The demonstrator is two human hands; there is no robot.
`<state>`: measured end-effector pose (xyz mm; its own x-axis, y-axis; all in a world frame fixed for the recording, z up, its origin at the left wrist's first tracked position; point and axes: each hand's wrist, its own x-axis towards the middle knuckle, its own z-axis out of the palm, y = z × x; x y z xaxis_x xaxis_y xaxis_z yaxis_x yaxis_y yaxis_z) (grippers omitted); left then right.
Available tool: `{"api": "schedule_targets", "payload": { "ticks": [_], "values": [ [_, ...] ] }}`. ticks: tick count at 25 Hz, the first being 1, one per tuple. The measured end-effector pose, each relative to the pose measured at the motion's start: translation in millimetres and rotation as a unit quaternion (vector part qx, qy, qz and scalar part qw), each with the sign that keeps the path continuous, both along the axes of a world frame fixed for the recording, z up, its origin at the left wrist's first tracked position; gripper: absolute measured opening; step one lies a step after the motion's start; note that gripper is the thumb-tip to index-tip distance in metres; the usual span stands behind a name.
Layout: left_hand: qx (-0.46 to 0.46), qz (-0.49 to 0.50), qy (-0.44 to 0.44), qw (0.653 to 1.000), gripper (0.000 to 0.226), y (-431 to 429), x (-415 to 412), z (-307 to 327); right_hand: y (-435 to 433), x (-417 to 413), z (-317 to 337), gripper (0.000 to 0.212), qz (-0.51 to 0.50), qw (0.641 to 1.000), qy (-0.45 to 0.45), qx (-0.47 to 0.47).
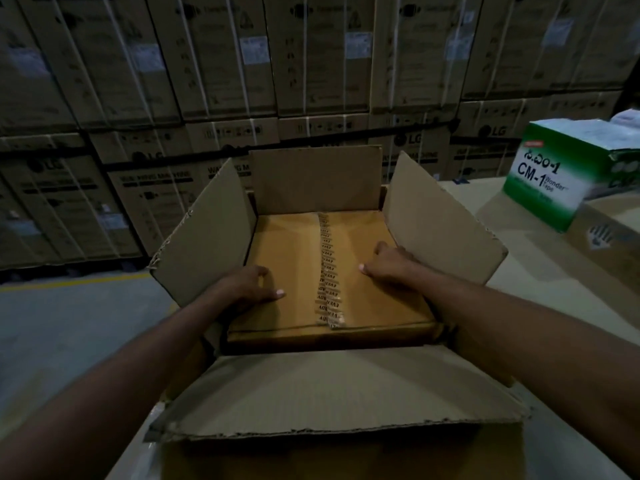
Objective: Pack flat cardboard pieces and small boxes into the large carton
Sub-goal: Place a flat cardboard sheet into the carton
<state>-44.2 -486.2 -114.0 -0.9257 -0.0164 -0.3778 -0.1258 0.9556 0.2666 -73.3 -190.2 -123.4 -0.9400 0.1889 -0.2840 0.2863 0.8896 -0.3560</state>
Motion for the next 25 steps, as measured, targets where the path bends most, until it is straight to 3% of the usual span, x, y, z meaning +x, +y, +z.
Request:
{"api": "schedule_targets", "payload": {
  "ticks": [3,5,9,10,13,16,20,23,25],
  "values": [
    [-0.089,-0.062,0.031,0.994,0.084,8,11,-14,-3,9,-24,0.076,0.005,0.998,-0.012,0.058],
    [-0.103,-0.073,0.033,0.991,0.082,8,14,-9,-4,12,-20,0.073,0.019,0.996,-0.016,0.083],
    [-0.166,-0.163,0.026,0.972,0.074,16,18,9,-25,18,5,0.055,0.121,0.973,0.037,0.195],
    [-0.156,-0.199,0.012,0.968,0.076,25,21,13,-36,19,10,0.055,0.154,0.970,0.052,0.179],
    [-0.092,-0.287,-0.040,0.953,0.077,53,40,16,-68,24,10,0.063,0.231,0.968,-0.001,0.094],
    [-0.057,-0.350,-0.028,0.935,0.061,63,50,10,-76,27,8,0.065,0.272,0.951,-0.028,0.144],
    [0.048,-0.340,-0.016,0.939,0.048,73,50,23,-66,35,33,0.054,0.271,0.952,0.019,0.138],
    [0.158,-0.320,-0.038,0.933,0.057,90,52,46,-48,39,68,0.031,0.232,0.969,0.058,0.058],
    [0.241,-0.317,-0.043,0.916,0.063,107,60,64,-29,44,95,0.025,0.183,0.974,0.121,0.064]
  ]
}}
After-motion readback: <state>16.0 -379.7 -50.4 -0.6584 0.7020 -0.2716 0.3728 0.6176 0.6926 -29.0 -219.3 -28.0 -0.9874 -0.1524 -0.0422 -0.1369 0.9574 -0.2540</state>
